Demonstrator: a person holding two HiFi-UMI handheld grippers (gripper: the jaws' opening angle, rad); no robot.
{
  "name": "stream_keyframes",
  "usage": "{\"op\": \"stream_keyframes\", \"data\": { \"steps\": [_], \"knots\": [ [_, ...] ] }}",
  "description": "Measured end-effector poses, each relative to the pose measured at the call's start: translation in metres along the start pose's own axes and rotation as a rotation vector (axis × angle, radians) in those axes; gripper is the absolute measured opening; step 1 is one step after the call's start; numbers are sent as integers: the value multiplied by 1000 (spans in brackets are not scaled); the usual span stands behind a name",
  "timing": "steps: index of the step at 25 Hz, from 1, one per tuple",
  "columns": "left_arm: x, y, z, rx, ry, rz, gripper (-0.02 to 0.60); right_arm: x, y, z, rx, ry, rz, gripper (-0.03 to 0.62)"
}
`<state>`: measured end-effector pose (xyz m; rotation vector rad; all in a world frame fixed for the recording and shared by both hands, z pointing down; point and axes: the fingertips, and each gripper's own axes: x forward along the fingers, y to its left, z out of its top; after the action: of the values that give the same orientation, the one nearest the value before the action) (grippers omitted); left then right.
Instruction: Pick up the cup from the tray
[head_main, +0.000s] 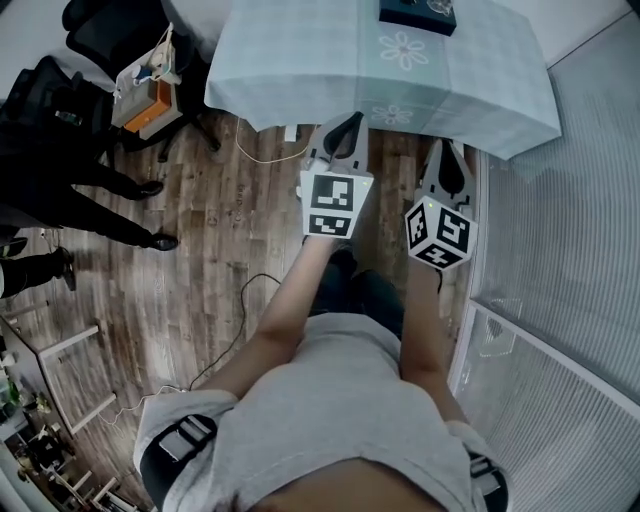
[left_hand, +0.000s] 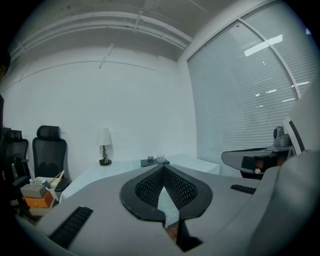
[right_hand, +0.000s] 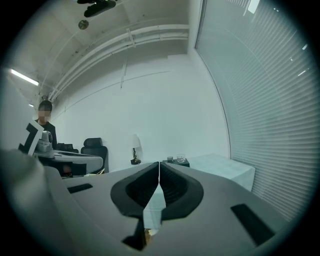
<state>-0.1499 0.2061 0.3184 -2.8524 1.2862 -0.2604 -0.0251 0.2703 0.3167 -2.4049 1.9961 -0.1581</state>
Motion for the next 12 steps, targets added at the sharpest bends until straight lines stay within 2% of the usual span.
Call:
{"op": "stream_keyframes", "data": {
  "steps": [12],
  "knots": [
    [82,33,-6,-24,41,20,6,89,-16,-8,-2,51,10,8]
  ]
}}
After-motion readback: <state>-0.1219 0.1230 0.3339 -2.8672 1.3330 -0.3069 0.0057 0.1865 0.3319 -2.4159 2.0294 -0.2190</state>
